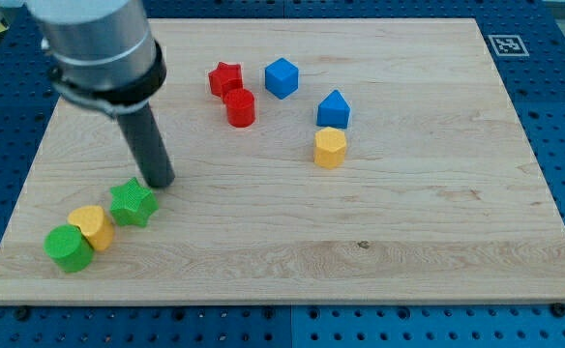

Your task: Slide the red star closer to the green star

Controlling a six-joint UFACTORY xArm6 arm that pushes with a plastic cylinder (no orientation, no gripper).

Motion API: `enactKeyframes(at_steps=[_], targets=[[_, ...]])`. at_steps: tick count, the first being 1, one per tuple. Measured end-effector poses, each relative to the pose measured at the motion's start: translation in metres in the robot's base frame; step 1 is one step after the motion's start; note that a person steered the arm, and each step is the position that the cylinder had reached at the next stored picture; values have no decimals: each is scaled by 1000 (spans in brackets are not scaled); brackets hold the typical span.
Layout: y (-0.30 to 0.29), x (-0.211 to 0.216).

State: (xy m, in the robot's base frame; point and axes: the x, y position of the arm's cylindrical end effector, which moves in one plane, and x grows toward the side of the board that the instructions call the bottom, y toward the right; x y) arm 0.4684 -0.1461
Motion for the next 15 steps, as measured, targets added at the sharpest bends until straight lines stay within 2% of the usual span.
enactKeyframes(at_steps=[2,3,4,5,6,11,14,15], targets=[[-1,-136],[22,-197],[81,-204],[93,-163],[59,-130],[45,-9],[39,32],[39,31]])
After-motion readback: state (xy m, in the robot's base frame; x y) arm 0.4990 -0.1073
